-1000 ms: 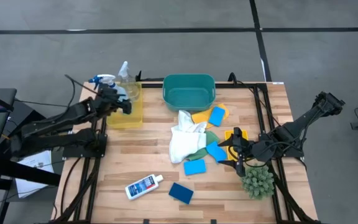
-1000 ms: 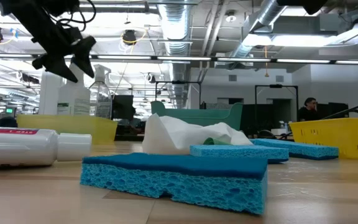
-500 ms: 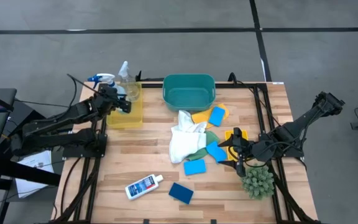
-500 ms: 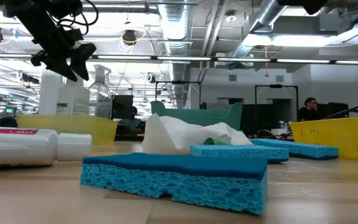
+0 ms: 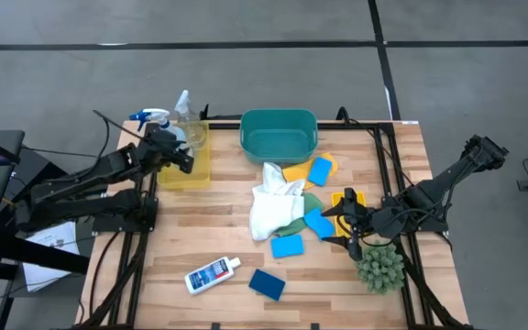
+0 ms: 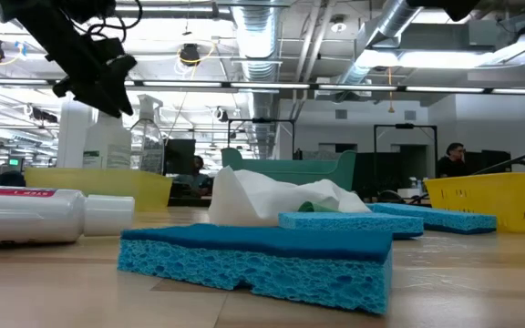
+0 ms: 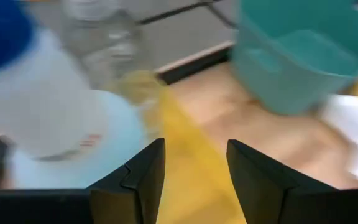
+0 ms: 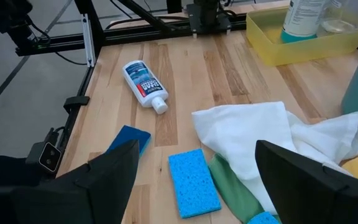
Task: Pick & Place Kitchen Items
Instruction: Put the blue spray bottle into the left yellow bin, then put the white plastic restorer bottle into the left yellow bin
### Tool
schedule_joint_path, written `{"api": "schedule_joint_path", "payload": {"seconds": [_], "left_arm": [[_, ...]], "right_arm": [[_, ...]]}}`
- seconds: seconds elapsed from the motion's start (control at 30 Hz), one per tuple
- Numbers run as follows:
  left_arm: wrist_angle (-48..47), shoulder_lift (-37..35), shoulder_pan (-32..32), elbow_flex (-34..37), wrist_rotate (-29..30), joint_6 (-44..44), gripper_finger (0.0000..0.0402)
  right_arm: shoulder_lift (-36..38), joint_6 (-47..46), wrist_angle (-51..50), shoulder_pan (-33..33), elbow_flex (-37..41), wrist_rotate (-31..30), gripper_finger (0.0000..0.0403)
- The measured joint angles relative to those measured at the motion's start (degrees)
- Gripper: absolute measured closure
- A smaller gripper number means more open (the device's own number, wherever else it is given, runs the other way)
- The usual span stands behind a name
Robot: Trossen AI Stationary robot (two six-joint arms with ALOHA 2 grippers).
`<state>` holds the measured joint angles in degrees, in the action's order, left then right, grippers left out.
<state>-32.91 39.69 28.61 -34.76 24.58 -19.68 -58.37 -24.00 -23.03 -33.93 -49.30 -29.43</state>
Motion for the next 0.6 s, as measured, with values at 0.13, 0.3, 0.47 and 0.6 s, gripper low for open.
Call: {"api": "schedule_joint_path", "payload": {"seconds": [0.13, 0.3, 0.47, 0.6], "left_arm": [[0.02, -2.65, -2.19, 0.0, -11.27, -0.12, 0.0227], [2.46, -3.55, -7.4, 0.0, -25.91, -1.48, 0.0224], [11.85, -0.84, -18.45, -0.02, -33.92, -5.06, 0.0225], [22.11, 2.49, -30.22, -0.02, -35.43, -5.22, 0.0225]], "right_arm": [[0.15, 0.0, -0.03, 0.03, 0.0, 0.0, 0.0091], [1.53, 0.04, -0.01, 0.04, -0.02, -0.21, 0.0091], [2.75, 0.46, 0.09, 0.05, -0.02, -0.29, 0.0091], [2.98, 0.6, 0.05, 0.04, -0.02, -0.39, 0.0091]]}}
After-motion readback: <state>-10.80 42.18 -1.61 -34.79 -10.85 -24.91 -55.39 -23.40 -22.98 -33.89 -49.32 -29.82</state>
